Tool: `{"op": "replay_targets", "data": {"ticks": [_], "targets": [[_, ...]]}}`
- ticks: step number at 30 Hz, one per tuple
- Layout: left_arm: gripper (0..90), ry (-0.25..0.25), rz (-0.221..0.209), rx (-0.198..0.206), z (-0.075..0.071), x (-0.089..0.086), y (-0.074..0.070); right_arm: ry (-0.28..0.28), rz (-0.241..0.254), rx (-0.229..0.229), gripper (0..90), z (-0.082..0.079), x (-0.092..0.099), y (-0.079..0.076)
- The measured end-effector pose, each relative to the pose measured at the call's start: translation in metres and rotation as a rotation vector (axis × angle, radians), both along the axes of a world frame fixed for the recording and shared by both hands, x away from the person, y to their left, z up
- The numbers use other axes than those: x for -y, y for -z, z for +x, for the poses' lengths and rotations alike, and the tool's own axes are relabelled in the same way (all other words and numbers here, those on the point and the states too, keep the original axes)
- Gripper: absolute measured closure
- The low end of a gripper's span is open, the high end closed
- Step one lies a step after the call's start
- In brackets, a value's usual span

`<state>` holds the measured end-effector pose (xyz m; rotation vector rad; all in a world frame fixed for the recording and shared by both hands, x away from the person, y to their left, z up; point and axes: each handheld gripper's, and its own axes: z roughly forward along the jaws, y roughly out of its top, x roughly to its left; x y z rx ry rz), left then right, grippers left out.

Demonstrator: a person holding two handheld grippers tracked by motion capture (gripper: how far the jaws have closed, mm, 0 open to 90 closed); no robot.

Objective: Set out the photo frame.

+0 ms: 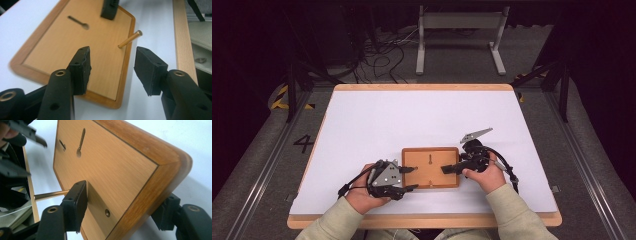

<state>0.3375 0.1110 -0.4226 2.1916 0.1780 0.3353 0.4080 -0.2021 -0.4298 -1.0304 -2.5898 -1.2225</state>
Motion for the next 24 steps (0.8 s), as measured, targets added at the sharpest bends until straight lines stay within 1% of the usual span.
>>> {"op": "replay_targets", "data": {"ticks": [2, 5, 9, 10, 12, 15, 17, 20, 22, 24], "targets": [[46.9, -0.004, -0.007, -0.006, 0.001, -0.003, -0.001, -0.003, -0.005, 0.005, 38.1, -0.001, 0.0, -0.001], [45.2, -0.027, -0.025, -0.014, 0.002, -0.01, -0.002, -0.013, -0.011, 0.023, 39.3, -0.002, 0.0, -0.003], [45.9, -0.086, -0.056, -0.032, 0.006, -0.021, -0.006, -0.033, -0.017, 0.054, 40.8, -0.006, 0.0, -0.006], [46.2, -0.096, -0.073, -0.041, 0.006, -0.022, -0.006, -0.037, -0.018, 0.061, 41.1, -0.006, 0.0, -0.006], [46.6, -0.11, -0.084, -0.048, 0.008, -0.026, -0.006, -0.046, -0.021, 0.08, 41.3, -0.008, 0.0, -0.007], [46.3, -0.135, -0.101, -0.052, 0.01, -0.032, -0.007, -0.066, -0.037, 0.118, 42.5, -0.011, -0.001, -0.01], [45.6, -0.157, -0.13, -0.066, 0.011, -0.038, -0.007, -0.081, -0.048, 0.14, 43.2, -0.014, -0.001, -0.012], [45.3, -0.181, -0.161, -0.089, 0.014, -0.046, -0.006, -0.105, -0.065, 0.18, 43.5, -0.017, -0.001, -0.014], [45.2, -0.196, -0.176, -0.103, 0.016, -0.05, -0.004, -0.118, -0.074, 0.21, 43.6, -0.02, -0.001, -0.014], [45.4, -0.213, -0.184, -0.107, 0.018, -0.054, -0.003, -0.133, -0.09, 0.239, 43.8, -0.023, -0.001, -0.015]]}}
